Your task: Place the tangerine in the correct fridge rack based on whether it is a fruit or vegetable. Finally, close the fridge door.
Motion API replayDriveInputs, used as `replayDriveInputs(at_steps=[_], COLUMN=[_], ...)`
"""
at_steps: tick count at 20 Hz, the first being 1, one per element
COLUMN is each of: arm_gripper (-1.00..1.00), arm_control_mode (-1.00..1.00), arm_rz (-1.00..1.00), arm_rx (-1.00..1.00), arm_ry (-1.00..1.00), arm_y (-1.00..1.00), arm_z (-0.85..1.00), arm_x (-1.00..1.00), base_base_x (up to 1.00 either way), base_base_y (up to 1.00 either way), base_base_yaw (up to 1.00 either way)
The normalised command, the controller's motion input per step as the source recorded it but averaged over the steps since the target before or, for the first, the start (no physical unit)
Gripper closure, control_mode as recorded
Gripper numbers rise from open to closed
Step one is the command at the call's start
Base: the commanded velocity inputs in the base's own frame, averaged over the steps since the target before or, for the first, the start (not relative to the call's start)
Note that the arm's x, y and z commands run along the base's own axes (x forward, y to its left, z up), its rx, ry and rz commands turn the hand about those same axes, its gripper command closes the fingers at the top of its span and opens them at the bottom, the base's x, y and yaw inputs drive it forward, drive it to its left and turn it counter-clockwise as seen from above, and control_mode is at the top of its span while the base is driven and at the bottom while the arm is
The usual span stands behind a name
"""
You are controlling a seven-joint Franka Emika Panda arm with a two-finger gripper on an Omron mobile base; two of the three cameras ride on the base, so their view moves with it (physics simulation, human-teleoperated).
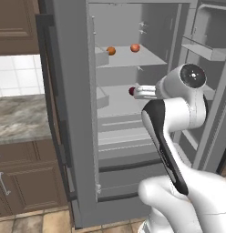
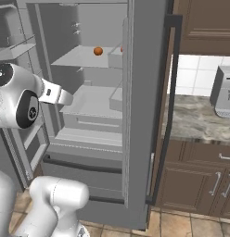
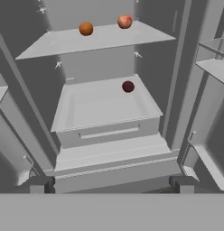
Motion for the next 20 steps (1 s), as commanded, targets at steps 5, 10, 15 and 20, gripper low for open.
replayDriveInputs(at_steps=[5, 10, 15, 20], arm_gripper=[-1.00, -1.00, -1.00, -1.00], arm_control_mode=[-1.00, -1.00, -1.00, -1.00], arm_rz=[0.00, 0.05, 0.16, 0.21], arm_rx=[0.00, -0.04, -0.21, -0.32], arm_ry=[0.00, -0.18, -0.33, -0.24], arm_y=[0.00, 0.33, 0.98, 1.00], arm_z=[0.00, 0.03, 0.28, 0.33], arm_x=[0.00, -0.58, -1.00, -0.84], base_base_x=[-0.02, 0.00, 0.00, 0.00], base_base_y=[0.00, 0.00, 0.00, 0.00], base_base_yaw=[0.00, 0.00, 0.00, 0.00])
